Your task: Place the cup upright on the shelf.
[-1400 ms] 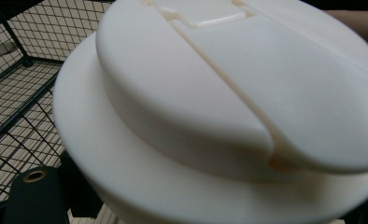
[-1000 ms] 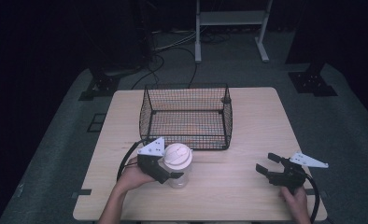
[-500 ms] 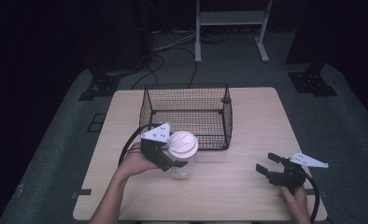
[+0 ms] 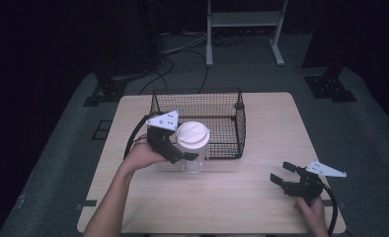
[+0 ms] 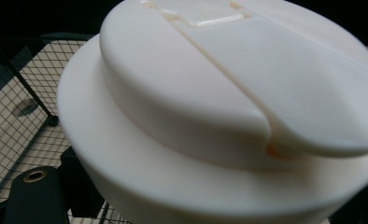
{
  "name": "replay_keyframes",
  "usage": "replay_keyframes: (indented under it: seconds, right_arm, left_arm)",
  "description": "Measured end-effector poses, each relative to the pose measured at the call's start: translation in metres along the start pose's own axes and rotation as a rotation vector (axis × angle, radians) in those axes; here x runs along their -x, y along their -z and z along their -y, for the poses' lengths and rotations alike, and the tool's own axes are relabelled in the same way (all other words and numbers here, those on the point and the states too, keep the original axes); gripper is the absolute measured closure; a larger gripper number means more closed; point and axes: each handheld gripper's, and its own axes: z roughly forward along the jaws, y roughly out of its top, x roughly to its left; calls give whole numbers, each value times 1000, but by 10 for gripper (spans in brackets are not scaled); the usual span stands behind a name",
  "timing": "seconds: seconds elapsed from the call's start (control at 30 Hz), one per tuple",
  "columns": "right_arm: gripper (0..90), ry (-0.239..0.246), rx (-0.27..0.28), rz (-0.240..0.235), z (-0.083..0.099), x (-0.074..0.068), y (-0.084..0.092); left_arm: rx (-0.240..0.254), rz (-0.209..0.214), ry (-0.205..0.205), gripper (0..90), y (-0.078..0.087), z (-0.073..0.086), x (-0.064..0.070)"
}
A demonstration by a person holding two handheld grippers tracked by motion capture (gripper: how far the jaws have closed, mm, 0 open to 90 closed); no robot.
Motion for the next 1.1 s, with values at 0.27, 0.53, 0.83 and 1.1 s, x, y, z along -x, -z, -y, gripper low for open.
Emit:
replay_keyframes:
  seconds: [0.27,0.53,0.83,1.1]
  right_arm:
    - [136,-3,-5,2,0,-1,-1]
    - [137,-3,-6,0,0,-1,-1]
    - [137,-2,-11,-1,0,-1,-1]
    - [136,0,-11,1,0,-1,-1]
  left_arm:
    - [-10,-7,-1,153,8,-20,-19]
    - [-11,-18,-5,153,9,-37,-33]
    - [-1,-10,0,153,8,-55,-52]
    - [9,-52,25,153,6,-62,-73]
